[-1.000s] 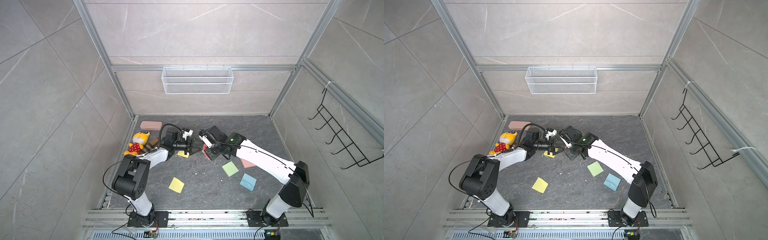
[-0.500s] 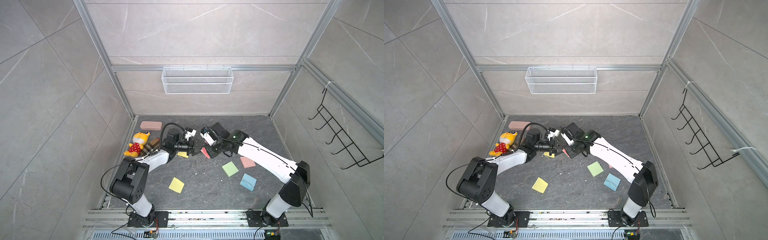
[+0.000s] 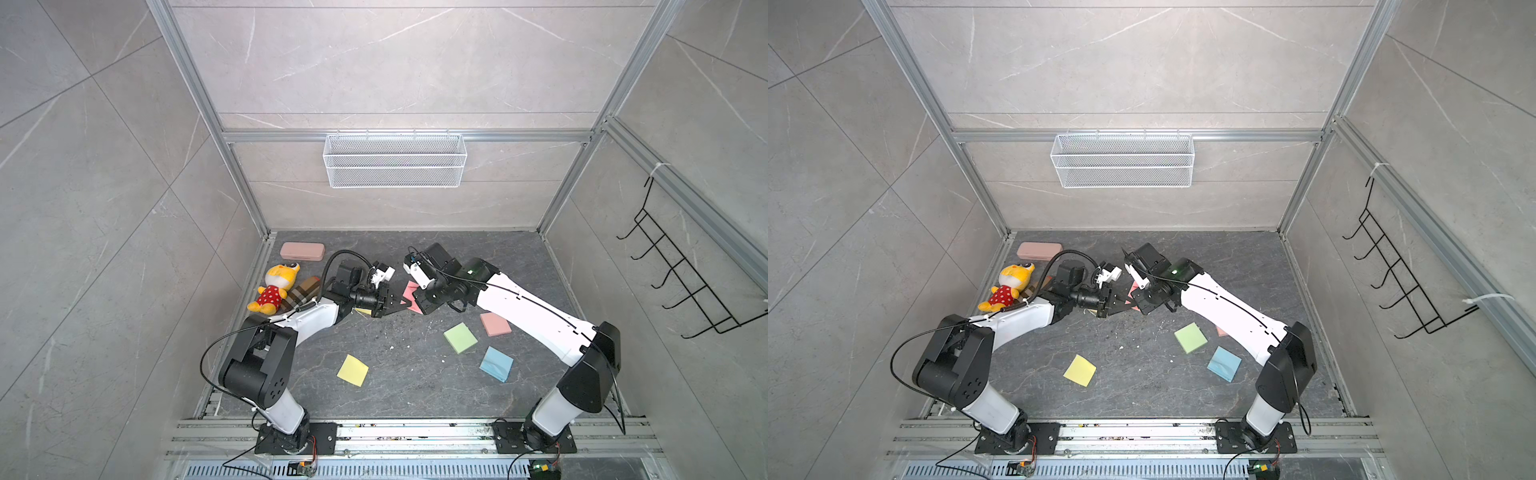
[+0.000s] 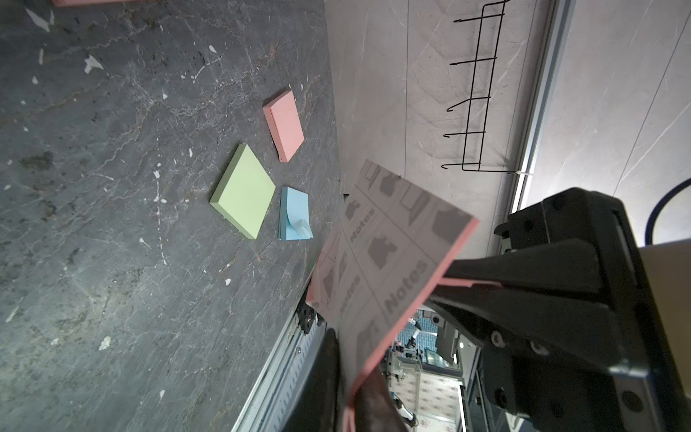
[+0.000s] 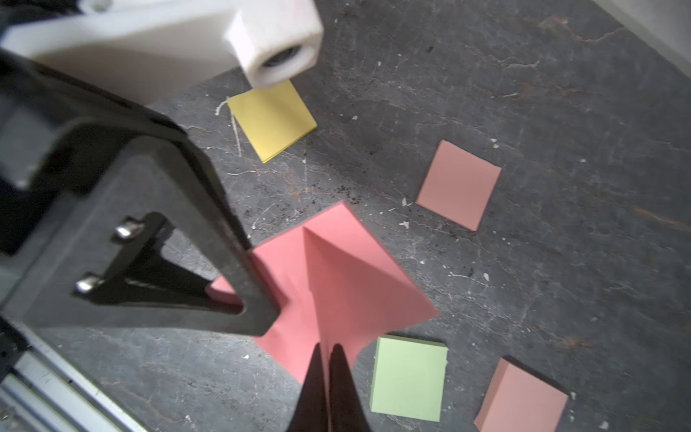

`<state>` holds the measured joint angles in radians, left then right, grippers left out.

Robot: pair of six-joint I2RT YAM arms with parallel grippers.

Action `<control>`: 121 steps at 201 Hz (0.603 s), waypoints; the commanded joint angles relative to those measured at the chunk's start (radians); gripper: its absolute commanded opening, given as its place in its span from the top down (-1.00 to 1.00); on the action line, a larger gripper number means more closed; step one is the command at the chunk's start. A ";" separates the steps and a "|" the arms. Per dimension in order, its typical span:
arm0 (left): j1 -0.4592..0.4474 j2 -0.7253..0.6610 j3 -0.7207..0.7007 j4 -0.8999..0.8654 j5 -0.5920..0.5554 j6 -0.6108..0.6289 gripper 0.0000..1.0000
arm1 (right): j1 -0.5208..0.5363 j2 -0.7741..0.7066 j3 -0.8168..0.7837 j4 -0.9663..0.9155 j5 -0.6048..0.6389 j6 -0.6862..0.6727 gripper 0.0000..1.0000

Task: Tear off pages from different memo pads
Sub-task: Tear off the paper from the memo pad, then place the memo pad at the center of the board.

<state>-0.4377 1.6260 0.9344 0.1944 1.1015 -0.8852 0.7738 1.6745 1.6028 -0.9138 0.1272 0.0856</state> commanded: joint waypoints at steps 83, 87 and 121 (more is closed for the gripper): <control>0.085 -0.035 0.012 -0.274 -0.062 0.110 1.00 | -0.068 0.062 -0.022 -0.039 0.468 0.077 1.00; 0.095 -0.035 0.005 -0.283 -0.067 0.108 1.00 | -0.071 0.062 -0.023 -0.042 0.465 0.078 1.00; 0.101 0.040 0.030 -0.324 -0.171 0.106 1.00 | -0.064 0.034 -0.064 -0.049 0.321 0.101 1.00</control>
<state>-0.3286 1.6268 0.9356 -0.0658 1.0061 -0.8101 0.6964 1.7336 1.5829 -0.9306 0.5190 0.1436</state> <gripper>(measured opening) 0.047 0.050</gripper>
